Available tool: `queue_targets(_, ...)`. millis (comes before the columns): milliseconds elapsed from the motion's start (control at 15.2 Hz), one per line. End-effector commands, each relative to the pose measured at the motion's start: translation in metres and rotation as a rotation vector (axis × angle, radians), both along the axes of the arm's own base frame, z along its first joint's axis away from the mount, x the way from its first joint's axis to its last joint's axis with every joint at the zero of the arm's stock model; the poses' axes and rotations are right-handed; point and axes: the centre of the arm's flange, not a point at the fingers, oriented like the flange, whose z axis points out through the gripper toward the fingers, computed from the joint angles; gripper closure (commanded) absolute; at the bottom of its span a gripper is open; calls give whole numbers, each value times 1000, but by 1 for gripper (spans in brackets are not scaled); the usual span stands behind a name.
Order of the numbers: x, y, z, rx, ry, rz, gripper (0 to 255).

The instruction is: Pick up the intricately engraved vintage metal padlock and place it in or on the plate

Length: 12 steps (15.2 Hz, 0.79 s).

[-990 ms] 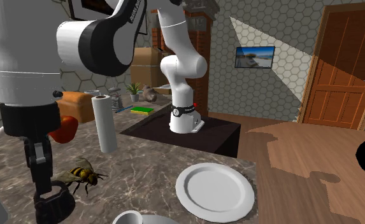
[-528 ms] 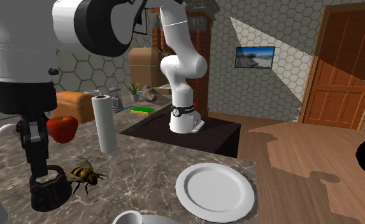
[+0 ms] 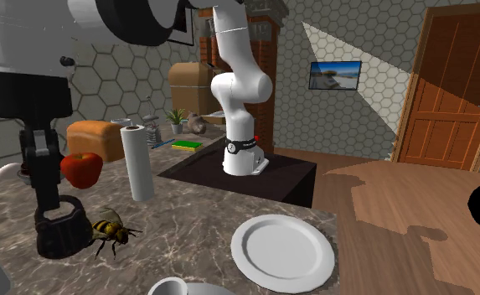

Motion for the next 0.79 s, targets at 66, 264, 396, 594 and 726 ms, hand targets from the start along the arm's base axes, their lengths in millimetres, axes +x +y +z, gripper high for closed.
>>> queue_targets(66, -26, 20, 7, 0, 0, 0, 255)
queue_targets(264, -56, 46, 13, 0, 0, 0, 255)
queue_targets(396, -76, 62, 16, 0, 0, 0, 255)
queue_targets(594, -106, 87, 22, 0, 0, 0, 255)
queue_targets(726, -126, 104, 26, 0, 0, 0, 255)
